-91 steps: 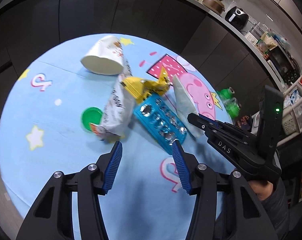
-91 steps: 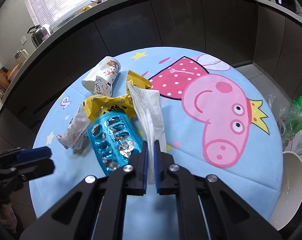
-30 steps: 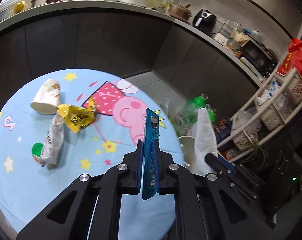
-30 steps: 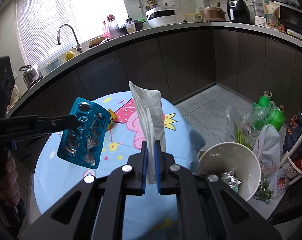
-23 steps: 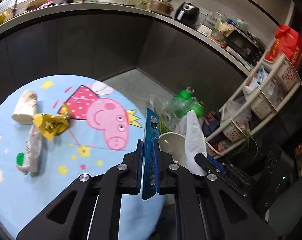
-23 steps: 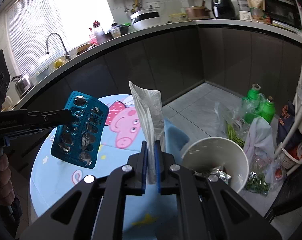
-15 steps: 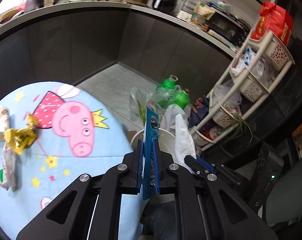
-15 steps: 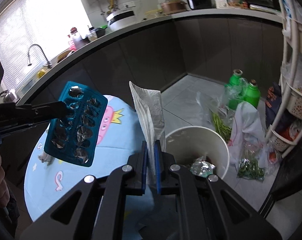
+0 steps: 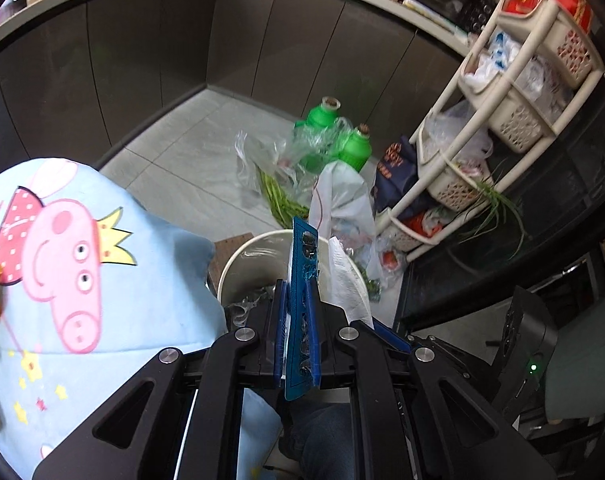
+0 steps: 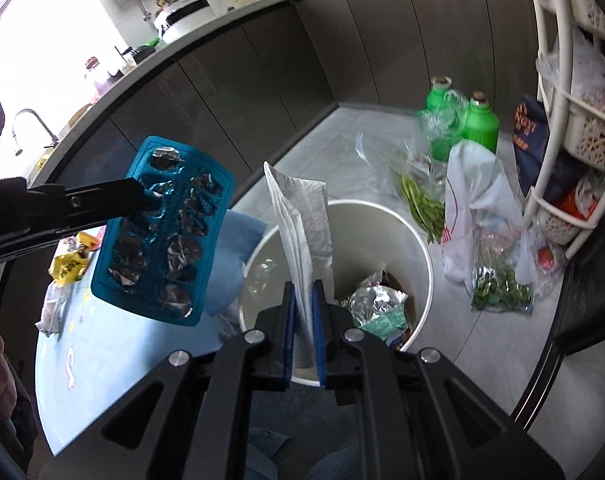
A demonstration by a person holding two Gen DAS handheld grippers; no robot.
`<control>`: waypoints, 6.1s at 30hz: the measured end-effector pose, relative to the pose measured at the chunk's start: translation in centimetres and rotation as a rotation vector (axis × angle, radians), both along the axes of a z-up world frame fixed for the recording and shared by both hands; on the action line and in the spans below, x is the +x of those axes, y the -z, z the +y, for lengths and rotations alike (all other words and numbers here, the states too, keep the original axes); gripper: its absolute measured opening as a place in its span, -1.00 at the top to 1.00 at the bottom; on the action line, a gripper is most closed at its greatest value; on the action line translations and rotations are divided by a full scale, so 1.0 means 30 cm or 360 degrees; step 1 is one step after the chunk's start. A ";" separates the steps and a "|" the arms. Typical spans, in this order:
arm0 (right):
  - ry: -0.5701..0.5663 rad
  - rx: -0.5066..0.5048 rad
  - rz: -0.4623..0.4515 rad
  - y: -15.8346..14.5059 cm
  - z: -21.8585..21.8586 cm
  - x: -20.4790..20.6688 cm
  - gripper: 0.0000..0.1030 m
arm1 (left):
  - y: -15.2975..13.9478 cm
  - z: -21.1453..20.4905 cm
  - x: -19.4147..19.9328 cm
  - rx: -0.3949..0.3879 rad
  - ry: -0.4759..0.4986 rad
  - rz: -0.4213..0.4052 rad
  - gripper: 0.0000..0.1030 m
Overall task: Collect trash
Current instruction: 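Carry the tissue and blue blister tray over the white bin, then open both tools to drop the tissue and tray into the bin, then move both tools back over the table, then grasp the yellow snack bag with the right tool while the left tool grasps the white FISH-printed wrapper, then carry the yellow bag and white printed wrapper over the white bin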
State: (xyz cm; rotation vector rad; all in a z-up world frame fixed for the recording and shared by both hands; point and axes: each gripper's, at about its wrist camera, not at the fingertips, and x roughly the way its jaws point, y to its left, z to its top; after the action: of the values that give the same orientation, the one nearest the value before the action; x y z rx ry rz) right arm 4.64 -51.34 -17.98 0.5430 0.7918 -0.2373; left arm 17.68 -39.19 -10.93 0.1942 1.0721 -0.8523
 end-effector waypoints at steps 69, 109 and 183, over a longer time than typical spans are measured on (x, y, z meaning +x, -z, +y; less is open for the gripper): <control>-0.0806 -0.0507 -0.0353 -0.519 0.818 0.117 -0.93 | -0.305 1.212 -0.102 -0.0111 -0.1105 -0.0312 -0.83; -0.1037 -0.0558 0.0004 -0.207 1.076 0.648 0.85 | -0.045 1.315 0.164 -0.0153 -0.0823 -0.0058 -0.43; -0.0165 -0.0127 -0.0256 -0.289 0.193 -0.045 0.84 | -0.195 0.292 -0.078 -0.0147 -0.0191 -0.0230 0.64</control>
State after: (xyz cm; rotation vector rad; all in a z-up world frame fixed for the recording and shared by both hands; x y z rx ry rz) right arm 3.30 -45.56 -9.31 0.4383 0.6495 -0.1272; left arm 15.34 -30.42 -5.09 0.1108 0.8983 -0.7663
